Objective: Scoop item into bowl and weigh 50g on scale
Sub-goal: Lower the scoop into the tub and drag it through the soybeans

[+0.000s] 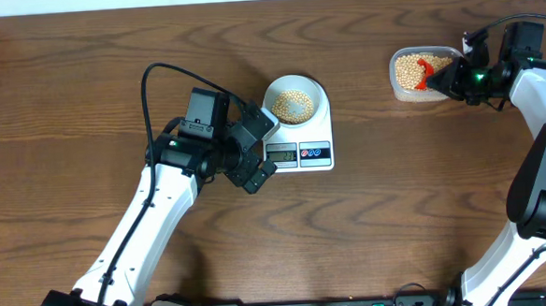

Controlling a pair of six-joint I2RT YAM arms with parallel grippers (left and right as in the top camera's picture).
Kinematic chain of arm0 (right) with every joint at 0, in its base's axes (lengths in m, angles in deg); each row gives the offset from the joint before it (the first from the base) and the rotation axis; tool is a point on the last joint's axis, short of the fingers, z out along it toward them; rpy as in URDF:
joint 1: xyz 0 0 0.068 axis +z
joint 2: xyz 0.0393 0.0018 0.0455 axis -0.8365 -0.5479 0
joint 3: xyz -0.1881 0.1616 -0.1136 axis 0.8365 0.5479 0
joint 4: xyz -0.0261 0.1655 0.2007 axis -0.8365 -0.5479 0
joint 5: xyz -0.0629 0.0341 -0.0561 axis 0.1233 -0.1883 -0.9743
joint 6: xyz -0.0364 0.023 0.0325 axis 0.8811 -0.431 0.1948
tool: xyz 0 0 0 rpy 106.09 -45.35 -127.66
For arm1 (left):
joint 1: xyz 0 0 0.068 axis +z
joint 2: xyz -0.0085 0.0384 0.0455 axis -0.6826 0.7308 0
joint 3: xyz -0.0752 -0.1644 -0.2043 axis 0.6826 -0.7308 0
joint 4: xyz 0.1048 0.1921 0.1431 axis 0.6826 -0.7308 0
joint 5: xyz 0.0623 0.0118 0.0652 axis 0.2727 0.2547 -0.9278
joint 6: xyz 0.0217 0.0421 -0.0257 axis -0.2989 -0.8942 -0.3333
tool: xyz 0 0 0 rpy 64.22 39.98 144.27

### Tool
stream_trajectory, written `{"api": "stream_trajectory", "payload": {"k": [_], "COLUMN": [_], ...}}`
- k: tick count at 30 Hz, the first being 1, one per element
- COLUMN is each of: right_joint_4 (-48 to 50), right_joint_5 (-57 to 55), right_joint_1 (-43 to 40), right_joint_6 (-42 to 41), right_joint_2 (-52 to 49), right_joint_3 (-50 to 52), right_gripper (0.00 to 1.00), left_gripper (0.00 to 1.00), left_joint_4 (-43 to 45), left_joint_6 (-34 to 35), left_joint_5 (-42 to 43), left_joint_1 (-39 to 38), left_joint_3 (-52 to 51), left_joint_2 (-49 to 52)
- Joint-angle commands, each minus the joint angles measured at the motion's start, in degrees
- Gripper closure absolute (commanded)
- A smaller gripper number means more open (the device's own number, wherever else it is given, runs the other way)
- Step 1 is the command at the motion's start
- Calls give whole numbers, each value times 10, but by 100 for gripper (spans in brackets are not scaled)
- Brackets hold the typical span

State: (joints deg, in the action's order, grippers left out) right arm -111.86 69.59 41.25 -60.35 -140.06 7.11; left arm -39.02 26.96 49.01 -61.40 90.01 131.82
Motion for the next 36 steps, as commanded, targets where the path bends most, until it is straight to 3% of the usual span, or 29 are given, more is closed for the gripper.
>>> {"api": "stream_trajectory", "payload": {"k": [1,13,36], "right_joint_4": [2,0,7], "right_joint_5": [18,141,148], "right_joint_1": [-10,-63,-69], "right_joint_6": [-5,37,30], "right_joint_2": [-16,-16,-9], "right_joint_3": [5,5,3], "right_gripper": [99,99,99], "left_gripper": [2,2,2], "left_joint_4": [-2,-2,-2], "left_joint_6": [-9,-9,-10], "left_joint_5": [-1,-1,-1], "left_joint_1": [-1,-1,-1], "left_joint_3": [13,13,13], "left_joint_2": [-8,-8,-8]}}
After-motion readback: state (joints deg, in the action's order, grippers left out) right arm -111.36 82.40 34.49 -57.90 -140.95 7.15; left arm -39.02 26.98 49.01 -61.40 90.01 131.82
